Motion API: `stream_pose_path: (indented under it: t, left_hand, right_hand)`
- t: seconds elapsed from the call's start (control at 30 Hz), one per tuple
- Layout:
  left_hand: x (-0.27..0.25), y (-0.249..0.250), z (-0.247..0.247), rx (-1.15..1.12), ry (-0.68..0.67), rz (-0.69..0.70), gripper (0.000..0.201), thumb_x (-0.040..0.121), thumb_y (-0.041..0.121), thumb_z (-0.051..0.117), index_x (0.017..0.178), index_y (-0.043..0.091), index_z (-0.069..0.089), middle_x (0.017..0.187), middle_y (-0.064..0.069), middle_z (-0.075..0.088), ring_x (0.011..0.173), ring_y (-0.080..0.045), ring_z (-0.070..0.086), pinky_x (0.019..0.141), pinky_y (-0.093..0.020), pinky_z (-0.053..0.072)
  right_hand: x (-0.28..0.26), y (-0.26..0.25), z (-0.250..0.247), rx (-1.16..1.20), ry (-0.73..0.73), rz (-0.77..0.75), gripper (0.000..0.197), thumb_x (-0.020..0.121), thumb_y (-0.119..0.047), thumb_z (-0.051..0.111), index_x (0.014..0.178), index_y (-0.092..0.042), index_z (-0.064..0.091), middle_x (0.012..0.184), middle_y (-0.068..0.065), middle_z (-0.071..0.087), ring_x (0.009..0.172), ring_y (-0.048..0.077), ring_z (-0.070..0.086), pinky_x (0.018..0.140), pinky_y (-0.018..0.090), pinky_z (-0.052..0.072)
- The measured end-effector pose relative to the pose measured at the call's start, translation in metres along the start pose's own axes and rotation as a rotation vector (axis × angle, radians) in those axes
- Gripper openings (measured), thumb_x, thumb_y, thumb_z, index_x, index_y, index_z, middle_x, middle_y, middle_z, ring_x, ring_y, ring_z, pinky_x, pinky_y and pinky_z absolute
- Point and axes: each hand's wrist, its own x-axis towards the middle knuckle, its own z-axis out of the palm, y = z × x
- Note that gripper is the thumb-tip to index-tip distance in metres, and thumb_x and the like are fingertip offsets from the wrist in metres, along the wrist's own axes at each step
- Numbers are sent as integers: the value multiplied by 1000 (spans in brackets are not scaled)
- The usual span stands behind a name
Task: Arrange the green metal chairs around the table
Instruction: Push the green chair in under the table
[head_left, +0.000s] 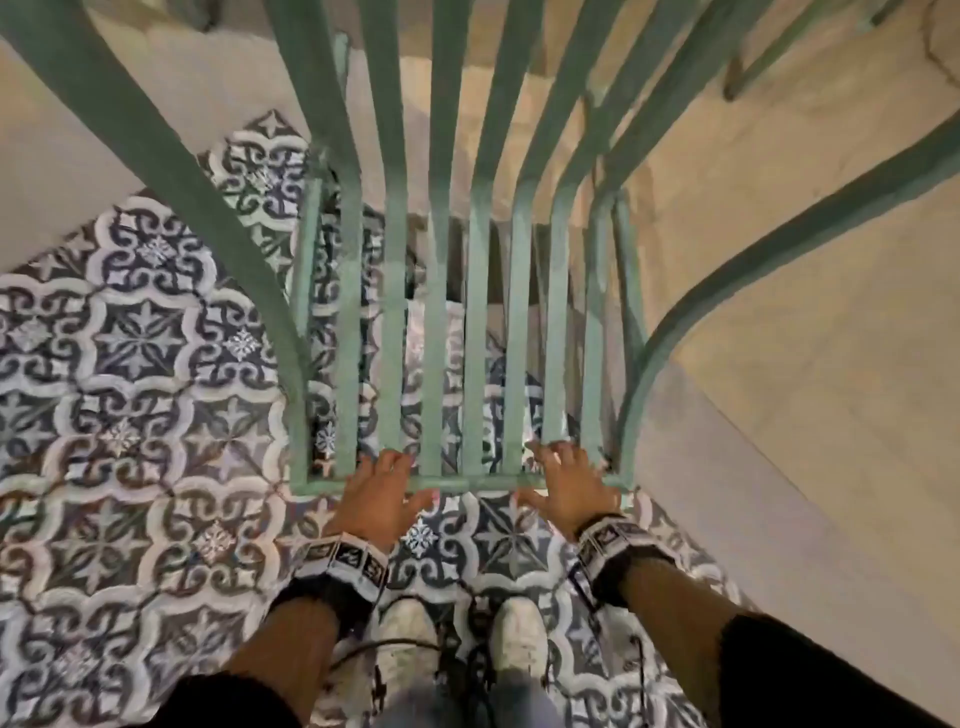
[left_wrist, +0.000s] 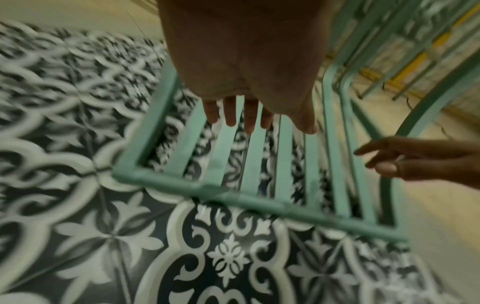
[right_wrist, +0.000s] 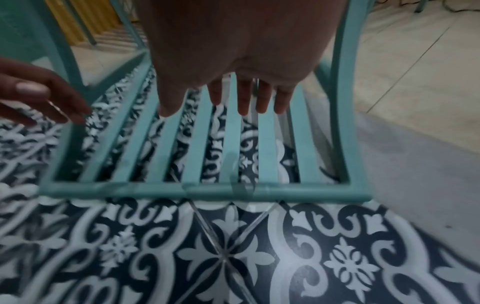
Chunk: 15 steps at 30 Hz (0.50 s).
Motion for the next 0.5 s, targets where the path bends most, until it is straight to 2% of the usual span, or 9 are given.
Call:
stream_pose_path:
  t: [0.13,0.23,0.3,0.4,0.5]
  left_hand:
    - [60,-30,56,111,59,41,67,82,55,47,134,15,35,138,-11,41,124,-33,34,105,-44,29]
    - [77,-51,93,230,77,29,77,75,64,46,136,18,34,141,-6,40,121,-41,32,99,-50,36]
    - [80,-58,107,307,126,37,73,72,63,51,128,18,43,134,-6,48,112,-44,38,90,-53,43]
    - [77,-54,115,379,246,49,59,71,57,54,113,15,53,115,-8,60,99,-45,46,79,-54,47]
    - [82,-50,105,376,226,31,57,74,51,58,113,11,54,116,-7,61,105,-44,44,79,-53,45]
  right_hand:
    - [62,23,62,-57,92,-26,68,85,-56,47,140,-23,25,142,15,36,127,35,28,107,45,27]
    - [79,31,103,-78,171,-48,71,80,-63,48,138,-29,25,141,13,36,126,35,27,107,48,25]
    - [85,30,121,-106,222,-93,67,80,-64,48,135,-31,30,138,18,37,127,35,30,109,51,19]
    - [88,25,142,-168,334,-83,48,82,-54,52,123,-29,47,116,20,50,112,37,44,101,53,29]
    - [89,19,137,-240,321,-58,39,85,-51,50,113,-25,50,104,19,53,104,35,45,94,51,33]
